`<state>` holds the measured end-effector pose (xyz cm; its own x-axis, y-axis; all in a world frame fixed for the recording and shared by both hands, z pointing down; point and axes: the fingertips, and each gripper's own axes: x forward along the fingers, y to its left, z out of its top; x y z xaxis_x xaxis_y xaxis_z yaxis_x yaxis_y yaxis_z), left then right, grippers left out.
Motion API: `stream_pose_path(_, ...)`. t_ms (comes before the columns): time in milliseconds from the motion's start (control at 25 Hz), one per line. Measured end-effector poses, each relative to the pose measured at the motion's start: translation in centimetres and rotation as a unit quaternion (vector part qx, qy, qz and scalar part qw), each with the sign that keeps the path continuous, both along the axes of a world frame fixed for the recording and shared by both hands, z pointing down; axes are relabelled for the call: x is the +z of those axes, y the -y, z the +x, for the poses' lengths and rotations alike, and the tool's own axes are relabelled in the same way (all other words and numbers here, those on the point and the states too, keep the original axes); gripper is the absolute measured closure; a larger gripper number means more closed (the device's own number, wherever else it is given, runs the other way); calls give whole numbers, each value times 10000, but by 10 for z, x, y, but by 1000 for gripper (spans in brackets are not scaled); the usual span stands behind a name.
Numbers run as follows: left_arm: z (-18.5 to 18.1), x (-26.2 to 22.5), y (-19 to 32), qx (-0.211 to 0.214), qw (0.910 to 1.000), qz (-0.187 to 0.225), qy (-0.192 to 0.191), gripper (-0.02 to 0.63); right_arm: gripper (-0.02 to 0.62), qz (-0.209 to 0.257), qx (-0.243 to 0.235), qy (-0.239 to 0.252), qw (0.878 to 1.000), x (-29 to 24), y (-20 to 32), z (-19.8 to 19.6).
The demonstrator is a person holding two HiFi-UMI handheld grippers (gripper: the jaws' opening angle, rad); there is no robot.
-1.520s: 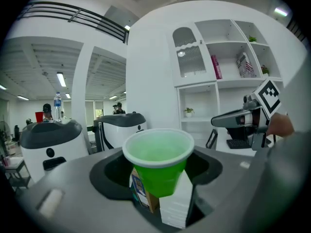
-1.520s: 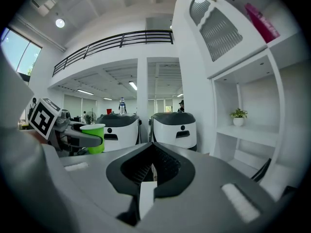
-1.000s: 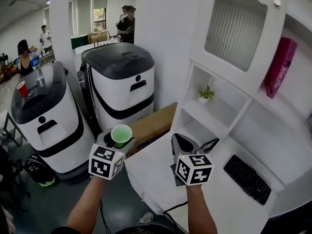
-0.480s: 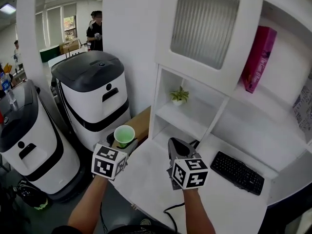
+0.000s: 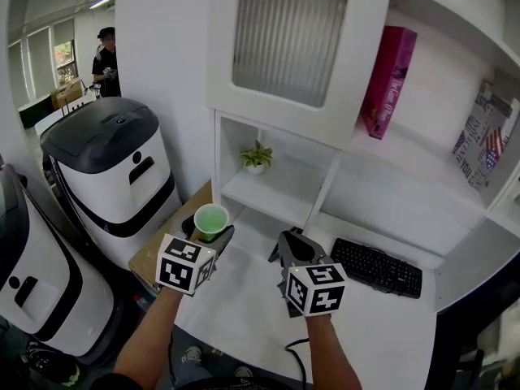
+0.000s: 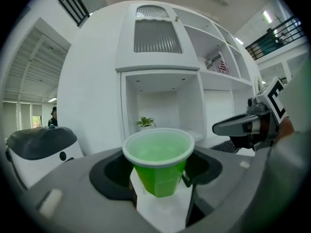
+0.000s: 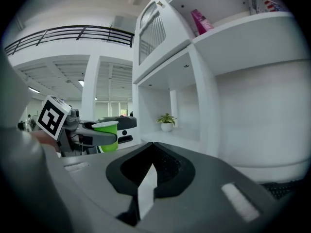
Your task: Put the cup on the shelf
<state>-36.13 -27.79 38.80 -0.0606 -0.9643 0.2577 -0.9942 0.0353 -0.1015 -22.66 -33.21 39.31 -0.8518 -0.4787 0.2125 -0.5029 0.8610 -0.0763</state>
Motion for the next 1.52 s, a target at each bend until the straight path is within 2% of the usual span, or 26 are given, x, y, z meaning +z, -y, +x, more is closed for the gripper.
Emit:
stream_pose_path(320,6,-9,39,868,9962,-21,24,296,571,-59,677,-27,9977,1,9,2)
stream_pose_path(760,21,-23,89,1944,9808,88,113,296,571,-90,1550,-150,9878,8,1,10)
stream_pose_path(1200,31,-21,128,2449,9694,189,-33,295,571,-135,2186,-333,9751,18,-13,22)
stream_pose_path(1520,48,-19,158,2660,9639,83,5,293,571,-218,2545,-456,9658,31,-24,37)
